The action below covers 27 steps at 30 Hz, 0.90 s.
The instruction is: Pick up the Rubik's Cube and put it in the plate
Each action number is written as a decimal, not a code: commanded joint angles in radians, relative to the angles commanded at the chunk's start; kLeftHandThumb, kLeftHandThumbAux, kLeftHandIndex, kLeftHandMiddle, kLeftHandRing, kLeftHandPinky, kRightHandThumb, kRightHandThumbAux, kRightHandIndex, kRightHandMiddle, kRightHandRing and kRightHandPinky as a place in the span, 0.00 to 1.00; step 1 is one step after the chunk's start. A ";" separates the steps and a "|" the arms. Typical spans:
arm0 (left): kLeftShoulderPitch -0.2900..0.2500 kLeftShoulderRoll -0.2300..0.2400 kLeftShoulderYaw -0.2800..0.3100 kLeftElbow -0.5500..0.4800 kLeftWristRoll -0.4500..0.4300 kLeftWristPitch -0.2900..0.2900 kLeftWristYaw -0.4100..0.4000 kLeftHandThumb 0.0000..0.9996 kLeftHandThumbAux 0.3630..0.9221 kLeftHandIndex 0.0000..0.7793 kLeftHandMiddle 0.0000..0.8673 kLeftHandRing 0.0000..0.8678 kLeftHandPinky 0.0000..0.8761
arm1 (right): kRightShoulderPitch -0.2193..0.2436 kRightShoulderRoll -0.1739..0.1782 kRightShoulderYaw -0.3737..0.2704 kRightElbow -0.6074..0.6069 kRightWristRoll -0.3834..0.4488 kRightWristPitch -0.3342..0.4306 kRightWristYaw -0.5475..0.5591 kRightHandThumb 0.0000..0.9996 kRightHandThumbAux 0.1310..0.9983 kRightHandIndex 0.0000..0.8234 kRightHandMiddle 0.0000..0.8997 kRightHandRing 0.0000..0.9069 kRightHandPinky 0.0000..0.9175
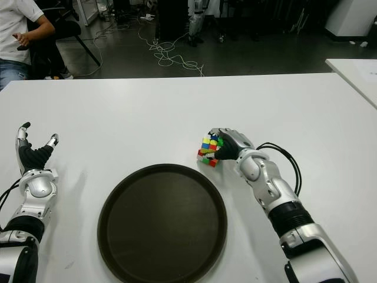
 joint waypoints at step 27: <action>-0.011 -0.007 0.008 -0.003 -0.010 0.024 0.005 0.00 0.60 0.01 0.02 0.01 0.02 | 0.046 0.050 -0.184 -0.183 0.187 0.000 -0.058 0.71 0.68 0.53 0.88 0.88 0.86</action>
